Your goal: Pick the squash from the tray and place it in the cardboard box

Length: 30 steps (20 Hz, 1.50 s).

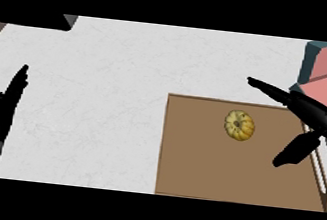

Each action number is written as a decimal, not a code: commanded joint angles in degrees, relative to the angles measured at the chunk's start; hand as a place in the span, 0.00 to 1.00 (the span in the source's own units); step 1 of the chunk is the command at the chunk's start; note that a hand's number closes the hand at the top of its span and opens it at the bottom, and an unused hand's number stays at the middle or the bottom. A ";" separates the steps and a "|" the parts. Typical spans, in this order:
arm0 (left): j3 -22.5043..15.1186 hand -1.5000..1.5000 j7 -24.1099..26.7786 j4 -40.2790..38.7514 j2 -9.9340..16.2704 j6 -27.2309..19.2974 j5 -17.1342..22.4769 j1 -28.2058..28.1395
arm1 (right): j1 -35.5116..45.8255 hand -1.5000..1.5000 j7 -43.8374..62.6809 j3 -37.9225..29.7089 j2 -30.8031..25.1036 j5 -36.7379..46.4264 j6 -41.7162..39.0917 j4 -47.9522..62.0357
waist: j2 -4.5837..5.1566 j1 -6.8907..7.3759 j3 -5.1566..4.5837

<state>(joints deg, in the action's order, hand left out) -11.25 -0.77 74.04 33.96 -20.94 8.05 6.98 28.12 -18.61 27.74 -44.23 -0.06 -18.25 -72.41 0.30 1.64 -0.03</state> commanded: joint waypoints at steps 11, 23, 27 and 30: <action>0.84 0.50 -1.32 -0.69 0.04 1.28 -2.44 1.20 | 16.99 0.00 -18.32 6.50 -5.20 23.04 -6.85 14.28 | 0.09 0.46 -0.04; 1.73 0.50 -2.11 0.84 -0.89 0.64 -4.96 -0.24 | 26.58 0.00 -6.01 17.27 7.74 38.86 -18.61 18.58 | -0.14 -0.27 0.01; 5.13 0.50 0.28 -2.90 0.15 3.50 -4.06 0.34 | 26.77 0.00 -6.00 17.04 8.81 42.04 -21.49 19.83 | -0.19 -0.92 0.00; 5.16 0.50 -1.36 -3.26 -1.66 2.93 -5.39 1.68 | 23.73 0.00 -1.73 17.18 11.82 46.02 -19.00 17.77 | -0.29 -1.43 0.01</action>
<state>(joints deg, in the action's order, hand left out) -7.27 -2.15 72.19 32.77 -18.65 3.42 7.81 53.04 -22.59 44.47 -34.55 41.99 -36.54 -54.01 0.07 0.69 -0.03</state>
